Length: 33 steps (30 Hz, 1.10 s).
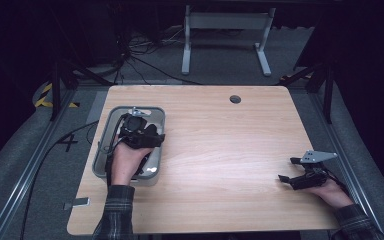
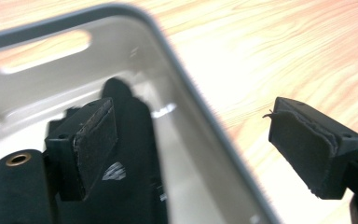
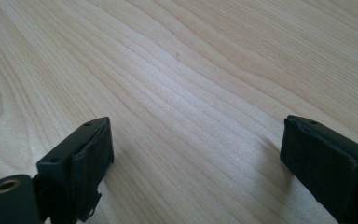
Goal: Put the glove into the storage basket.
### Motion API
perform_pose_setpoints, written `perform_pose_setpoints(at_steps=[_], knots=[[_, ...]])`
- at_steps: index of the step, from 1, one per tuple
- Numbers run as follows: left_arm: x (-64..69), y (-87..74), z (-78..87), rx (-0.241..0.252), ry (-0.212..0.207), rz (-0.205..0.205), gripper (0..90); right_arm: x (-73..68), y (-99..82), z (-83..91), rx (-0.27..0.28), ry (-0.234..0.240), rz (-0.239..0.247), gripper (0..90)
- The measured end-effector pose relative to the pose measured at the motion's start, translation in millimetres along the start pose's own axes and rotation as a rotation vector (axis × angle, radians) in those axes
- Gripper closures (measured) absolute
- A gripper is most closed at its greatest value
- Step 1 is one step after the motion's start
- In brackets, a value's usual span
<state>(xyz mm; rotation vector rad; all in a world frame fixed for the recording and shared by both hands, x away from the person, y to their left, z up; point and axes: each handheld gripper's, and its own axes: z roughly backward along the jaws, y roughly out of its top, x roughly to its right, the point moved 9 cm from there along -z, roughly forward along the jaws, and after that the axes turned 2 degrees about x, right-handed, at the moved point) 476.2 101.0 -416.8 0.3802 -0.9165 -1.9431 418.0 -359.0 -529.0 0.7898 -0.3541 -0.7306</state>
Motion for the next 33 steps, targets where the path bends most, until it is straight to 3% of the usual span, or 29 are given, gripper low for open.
perform_pose_setpoints(at_steps=[1, 7, 10, 19, 26, 33], knots=[[0.0, 0.0, 0.0, 0.000, 0.000, 0.000, 15.6, 0.0, 0.0, 0.0, 0.000, 0.000, 0.000, 10.1], [38.9, 11.3, -11.3, 0.024, -0.062, -0.042, 15.5, -0.1, 0.0, 0.0, 0.000, 0.000, -0.001, 10.1], [47.7, 12.9, -15.0, 0.027, -0.073, -0.053, 15.4, -0.2, 0.0, 0.0, 0.000, 0.000, 0.000, 10.0], [97.4, 13.6, -37.8, 0.023, -0.146, -0.115, 15.4, -0.2, 0.0, 0.0, 0.000, 0.000, -0.001, 10.0], [122.6, 5.0, -53.6, 0.013, -0.180, -0.140, 15.4, -0.2, 0.0, 0.0, 0.000, 0.000, -0.001, 9.9], [138.5, -4.3, -62.9, 0.018, -0.195, -0.158, 15.3, -0.2, -0.1, 0.0, 0.000, 0.000, -0.001, 10.0]])
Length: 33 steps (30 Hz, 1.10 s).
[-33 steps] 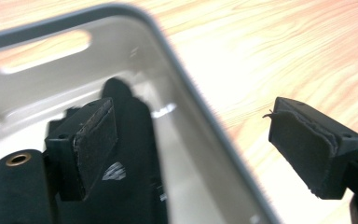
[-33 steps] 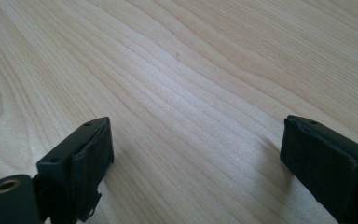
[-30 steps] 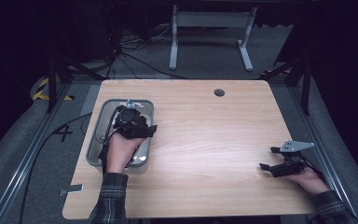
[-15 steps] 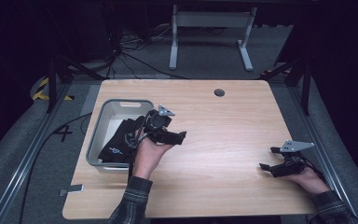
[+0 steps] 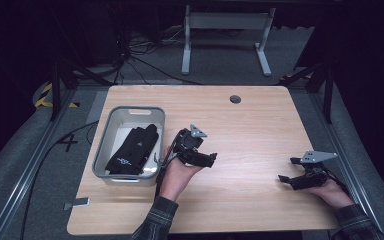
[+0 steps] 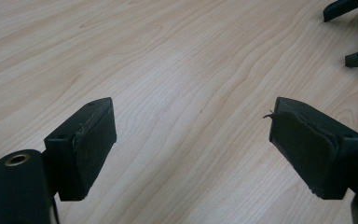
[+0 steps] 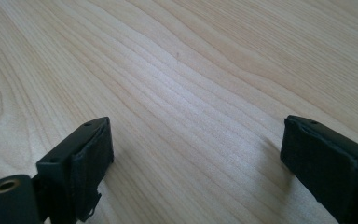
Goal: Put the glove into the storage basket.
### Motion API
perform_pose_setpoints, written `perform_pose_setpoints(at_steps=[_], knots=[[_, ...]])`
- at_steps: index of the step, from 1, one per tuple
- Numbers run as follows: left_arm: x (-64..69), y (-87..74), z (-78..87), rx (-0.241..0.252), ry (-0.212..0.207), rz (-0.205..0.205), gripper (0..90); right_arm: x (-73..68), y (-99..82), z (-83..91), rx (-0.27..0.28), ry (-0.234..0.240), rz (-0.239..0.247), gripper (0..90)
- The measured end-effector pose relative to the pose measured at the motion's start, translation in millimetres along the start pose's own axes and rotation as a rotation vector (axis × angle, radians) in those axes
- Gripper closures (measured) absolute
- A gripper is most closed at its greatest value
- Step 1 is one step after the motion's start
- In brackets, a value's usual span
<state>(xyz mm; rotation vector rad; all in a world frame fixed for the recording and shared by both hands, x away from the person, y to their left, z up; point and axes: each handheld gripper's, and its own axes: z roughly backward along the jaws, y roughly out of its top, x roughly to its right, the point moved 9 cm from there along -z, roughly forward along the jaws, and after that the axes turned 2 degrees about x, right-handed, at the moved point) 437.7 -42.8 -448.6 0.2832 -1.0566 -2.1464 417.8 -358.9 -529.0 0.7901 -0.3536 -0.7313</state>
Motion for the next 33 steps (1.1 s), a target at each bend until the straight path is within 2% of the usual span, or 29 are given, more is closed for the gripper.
perform_pose_setpoints(at_steps=[20, 26, 29, 33], knots=[[38.9, -26.4, -28.3, -0.031, -0.049, -0.074, 14.7, 0.0, 0.0, 0.0, 0.000, 0.000, 0.000, 10.0], [46.1, -35.1, -36.5, -0.033, -0.053, -0.095, 14.5, 0.0, 0.0, 0.0, 0.000, 0.000, 0.000, 10.0], [52.6, -44.9, -48.5, -0.070, -0.044, -0.133, 13.5, 0.0, 0.0, 0.0, 0.000, 0.000, 0.000, 10.0], [59.6, -54.7, -60.3, -0.108, -0.061, -0.148, 12.9, 0.0, 0.0, 0.0, 0.000, 0.000, 0.000, 10.0]])
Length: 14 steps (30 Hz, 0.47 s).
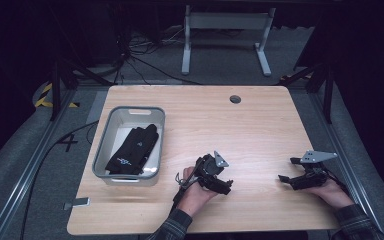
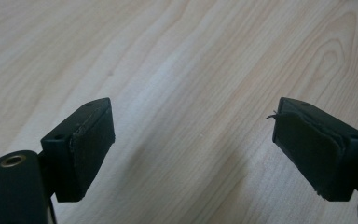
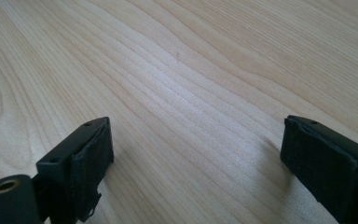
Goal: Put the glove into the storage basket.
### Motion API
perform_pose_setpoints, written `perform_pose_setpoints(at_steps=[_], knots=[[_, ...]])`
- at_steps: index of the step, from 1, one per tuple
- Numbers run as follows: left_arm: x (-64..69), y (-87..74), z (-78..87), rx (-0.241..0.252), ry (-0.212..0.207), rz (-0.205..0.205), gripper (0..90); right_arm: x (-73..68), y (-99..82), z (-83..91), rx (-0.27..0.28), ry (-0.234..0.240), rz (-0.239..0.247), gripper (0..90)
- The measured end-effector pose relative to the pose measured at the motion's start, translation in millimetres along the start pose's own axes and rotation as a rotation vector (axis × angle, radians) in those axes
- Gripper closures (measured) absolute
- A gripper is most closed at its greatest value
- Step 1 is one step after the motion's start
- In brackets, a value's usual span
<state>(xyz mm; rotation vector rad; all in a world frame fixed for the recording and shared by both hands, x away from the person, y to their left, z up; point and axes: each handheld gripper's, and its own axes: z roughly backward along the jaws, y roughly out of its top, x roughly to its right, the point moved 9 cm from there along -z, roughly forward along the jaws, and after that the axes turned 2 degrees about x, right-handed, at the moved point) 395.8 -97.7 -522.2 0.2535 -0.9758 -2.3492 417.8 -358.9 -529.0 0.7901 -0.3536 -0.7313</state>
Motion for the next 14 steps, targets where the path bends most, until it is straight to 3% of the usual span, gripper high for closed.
perform_pose_setpoints(at_steps=[7, 14], knots=[[4.6, -6.6, -12.1, -0.042, 0.005, -0.033, 8.5, -0.2, 0.0, -0.1, -0.001, 0.002, 0.001, 9.7], [4.0, -8.6, -14.5, -0.026, -0.006, -0.043, 0.8, -0.2, 0.0, -0.1, -0.001, 0.002, 0.001, 9.6]])
